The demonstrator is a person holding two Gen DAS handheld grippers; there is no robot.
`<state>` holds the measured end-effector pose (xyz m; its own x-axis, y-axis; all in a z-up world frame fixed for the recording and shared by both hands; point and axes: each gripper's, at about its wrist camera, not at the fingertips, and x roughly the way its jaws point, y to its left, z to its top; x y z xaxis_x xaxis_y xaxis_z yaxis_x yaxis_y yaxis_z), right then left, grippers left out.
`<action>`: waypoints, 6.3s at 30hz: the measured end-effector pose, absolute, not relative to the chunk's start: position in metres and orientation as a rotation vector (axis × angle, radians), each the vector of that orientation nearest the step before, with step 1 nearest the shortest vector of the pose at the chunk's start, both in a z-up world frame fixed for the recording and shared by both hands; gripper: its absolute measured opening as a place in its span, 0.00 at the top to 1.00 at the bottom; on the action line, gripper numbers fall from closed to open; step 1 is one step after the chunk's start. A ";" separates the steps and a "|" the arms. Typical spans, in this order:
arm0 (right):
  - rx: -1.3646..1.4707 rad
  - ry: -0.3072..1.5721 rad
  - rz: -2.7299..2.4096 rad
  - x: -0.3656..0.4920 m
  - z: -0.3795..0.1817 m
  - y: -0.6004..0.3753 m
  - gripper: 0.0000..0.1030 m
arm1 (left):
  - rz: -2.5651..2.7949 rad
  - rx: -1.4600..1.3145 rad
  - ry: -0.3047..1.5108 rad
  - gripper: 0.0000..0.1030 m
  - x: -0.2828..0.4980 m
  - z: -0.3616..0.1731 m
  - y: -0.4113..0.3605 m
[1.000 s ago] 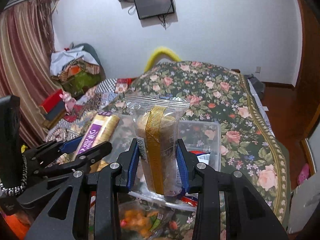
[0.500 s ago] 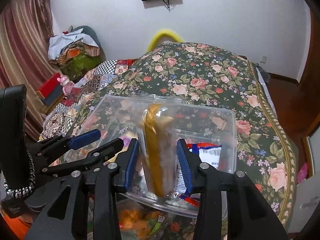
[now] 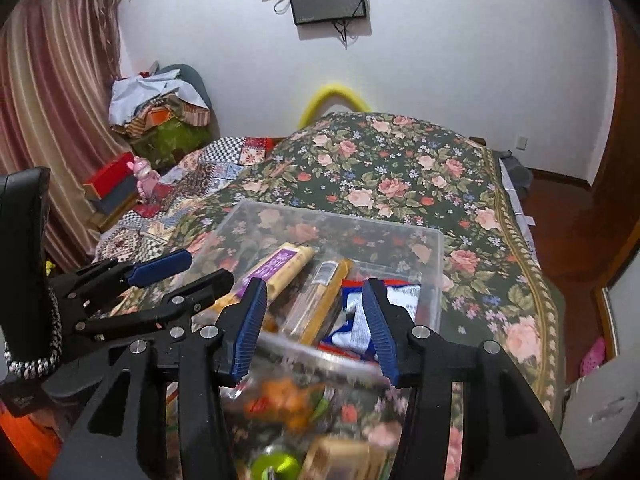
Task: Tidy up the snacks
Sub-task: 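Place bread pack into clear box with right tool while left tool places biscuit roll, then grasp square cake with right tool while left tool grasps orange-labelled rice cracker, then lower square cake into box with right tool while left tool lowers rice cracker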
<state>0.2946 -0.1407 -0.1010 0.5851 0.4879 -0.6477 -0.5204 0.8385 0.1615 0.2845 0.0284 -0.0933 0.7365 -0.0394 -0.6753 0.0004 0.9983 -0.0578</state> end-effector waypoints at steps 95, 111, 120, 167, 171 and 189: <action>-0.194 0.948 0.493 0.220 -0.228 -0.161 0.24 | -0.017 -0.156 0.912 0.67 0.128 -0.184 0.098; -0.063 0.877 0.547 0.211 -0.202 -0.177 0.68 | -0.043 -0.141 0.828 0.67 0.155 -0.147 0.081; -0.009 0.749 0.544 0.219 -0.153 -0.188 0.68 | -0.068 -0.136 0.752 0.67 0.188 -0.111 0.069; 0.022 0.804 0.557 0.347 -0.161 -0.130 0.67 | 0.048 -0.163 0.852 0.60 0.363 -0.151 0.081; 0.001 0.794 0.562 0.343 -0.155 -0.126 0.59 | 0.055 -0.165 0.840 0.46 0.357 -0.149 0.081; -0.070 0.720 0.538 0.277 -0.115 -0.150 0.47 | 0.000 -0.106 0.762 0.36 0.267 -0.092 0.056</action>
<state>0.2770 -0.1498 -0.1150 0.6226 0.4443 -0.6441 -0.4913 0.8627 0.1202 0.2672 0.0564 -0.0918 0.7240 -0.0387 -0.6887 -0.0382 0.9946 -0.0961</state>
